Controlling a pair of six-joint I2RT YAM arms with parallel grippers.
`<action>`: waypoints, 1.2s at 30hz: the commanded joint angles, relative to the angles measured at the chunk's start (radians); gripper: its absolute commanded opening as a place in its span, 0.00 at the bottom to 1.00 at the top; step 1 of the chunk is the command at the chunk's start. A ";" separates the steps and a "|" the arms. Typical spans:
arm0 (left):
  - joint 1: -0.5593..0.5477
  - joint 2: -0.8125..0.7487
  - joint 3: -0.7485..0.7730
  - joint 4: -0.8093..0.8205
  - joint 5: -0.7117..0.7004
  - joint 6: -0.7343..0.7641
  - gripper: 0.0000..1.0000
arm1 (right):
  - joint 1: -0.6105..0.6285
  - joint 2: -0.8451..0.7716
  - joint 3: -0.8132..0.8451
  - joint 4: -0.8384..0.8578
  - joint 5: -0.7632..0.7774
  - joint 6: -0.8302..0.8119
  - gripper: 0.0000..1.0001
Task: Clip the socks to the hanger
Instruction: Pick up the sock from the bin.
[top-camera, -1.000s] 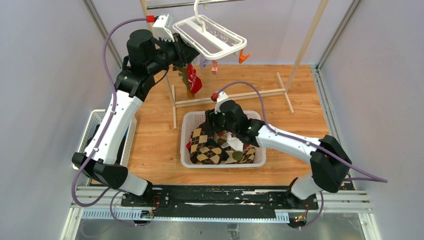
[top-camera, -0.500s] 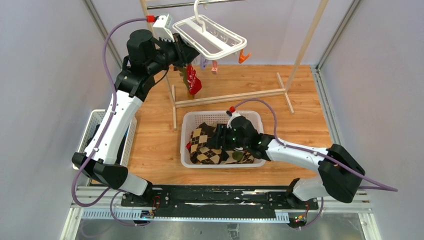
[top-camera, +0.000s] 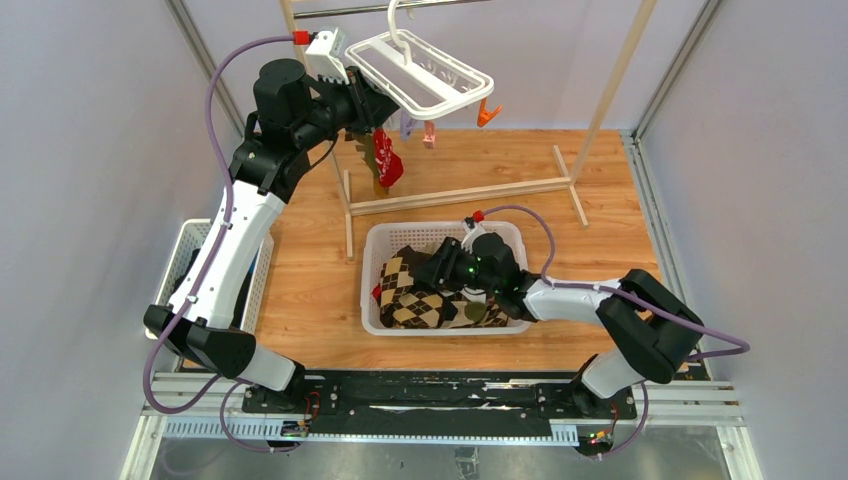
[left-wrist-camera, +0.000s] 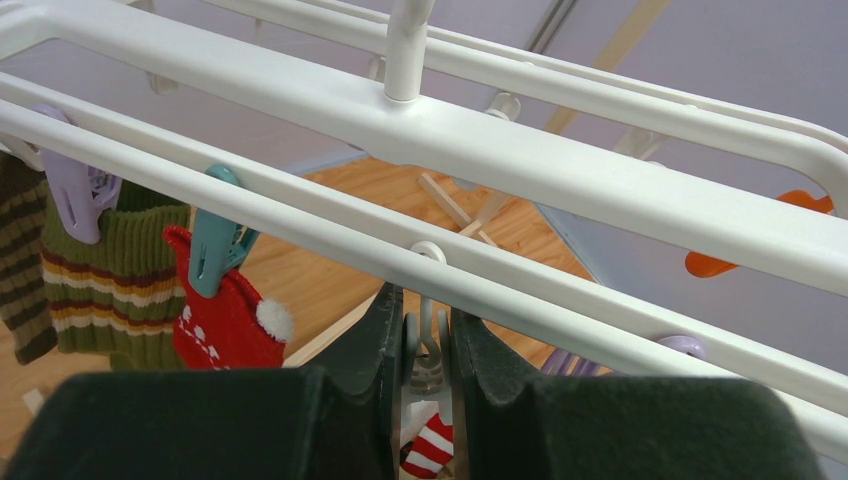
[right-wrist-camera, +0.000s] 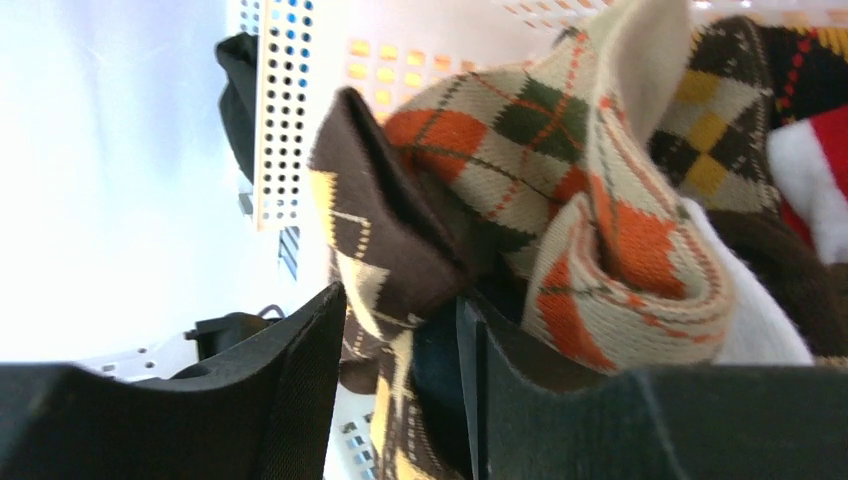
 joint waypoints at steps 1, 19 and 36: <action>-0.005 -0.012 0.010 -0.039 0.016 0.013 0.00 | -0.015 0.004 -0.009 0.135 0.009 0.022 0.43; 0.001 -0.014 -0.001 -0.043 0.023 0.011 0.00 | -0.025 -0.029 0.046 0.109 0.056 -0.163 0.00; 0.055 -0.001 -0.013 0.077 0.290 -0.240 0.00 | -0.103 -0.275 0.333 -0.007 -0.330 -0.801 0.00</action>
